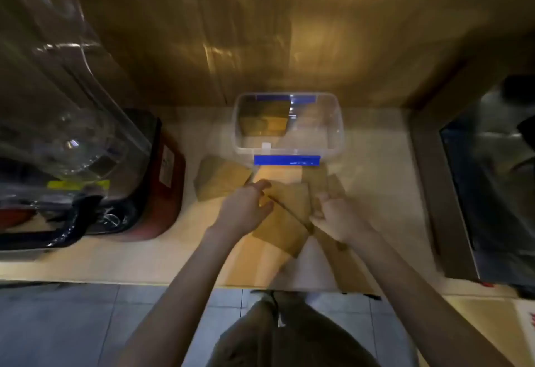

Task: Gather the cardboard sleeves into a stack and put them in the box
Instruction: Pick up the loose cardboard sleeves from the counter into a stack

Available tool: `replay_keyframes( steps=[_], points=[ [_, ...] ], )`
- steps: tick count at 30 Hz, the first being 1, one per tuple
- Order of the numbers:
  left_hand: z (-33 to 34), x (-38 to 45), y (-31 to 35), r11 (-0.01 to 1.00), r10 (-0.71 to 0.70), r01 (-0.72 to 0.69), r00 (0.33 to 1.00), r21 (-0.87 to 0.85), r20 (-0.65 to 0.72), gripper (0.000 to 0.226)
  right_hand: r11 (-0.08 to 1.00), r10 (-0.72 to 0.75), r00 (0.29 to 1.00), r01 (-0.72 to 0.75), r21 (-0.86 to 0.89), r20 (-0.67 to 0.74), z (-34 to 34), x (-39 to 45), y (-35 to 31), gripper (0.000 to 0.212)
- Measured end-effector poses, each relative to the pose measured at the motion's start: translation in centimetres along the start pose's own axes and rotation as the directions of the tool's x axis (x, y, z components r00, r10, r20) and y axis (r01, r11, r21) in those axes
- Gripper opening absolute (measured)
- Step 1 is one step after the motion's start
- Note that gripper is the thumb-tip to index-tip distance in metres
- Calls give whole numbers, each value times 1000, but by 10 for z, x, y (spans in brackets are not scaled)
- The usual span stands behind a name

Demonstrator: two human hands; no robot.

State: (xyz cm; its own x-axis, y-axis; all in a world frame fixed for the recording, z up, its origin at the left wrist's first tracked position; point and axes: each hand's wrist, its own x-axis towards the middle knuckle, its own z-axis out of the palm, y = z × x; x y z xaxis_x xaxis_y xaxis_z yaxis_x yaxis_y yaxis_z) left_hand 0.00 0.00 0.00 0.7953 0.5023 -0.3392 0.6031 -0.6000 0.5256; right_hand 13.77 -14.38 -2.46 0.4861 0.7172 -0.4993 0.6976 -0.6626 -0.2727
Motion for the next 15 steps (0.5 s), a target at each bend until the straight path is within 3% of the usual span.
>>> replay_keyframes(
  steps=[4,8,11,15],
  points=[
    [42,-15,-17,992,-123,123,989,2,86,62,999,27,997,-31,-43,-72,37,-8,-8,65],
    [73,-26,-34,990,-141,141,989,4,48,67,1000,15,977,-13,15,-215,68,-11,-19,77],
    [89,-35,-37,988,-149,150,989,-36,18,69,999,44,983,-40,28,-175,83,-11,-25,86],
    [101,-41,-41,975,-157,156,988,-158,8,73,996,74,968,-81,-23,-240,92,-9,-27,78]
  ],
)
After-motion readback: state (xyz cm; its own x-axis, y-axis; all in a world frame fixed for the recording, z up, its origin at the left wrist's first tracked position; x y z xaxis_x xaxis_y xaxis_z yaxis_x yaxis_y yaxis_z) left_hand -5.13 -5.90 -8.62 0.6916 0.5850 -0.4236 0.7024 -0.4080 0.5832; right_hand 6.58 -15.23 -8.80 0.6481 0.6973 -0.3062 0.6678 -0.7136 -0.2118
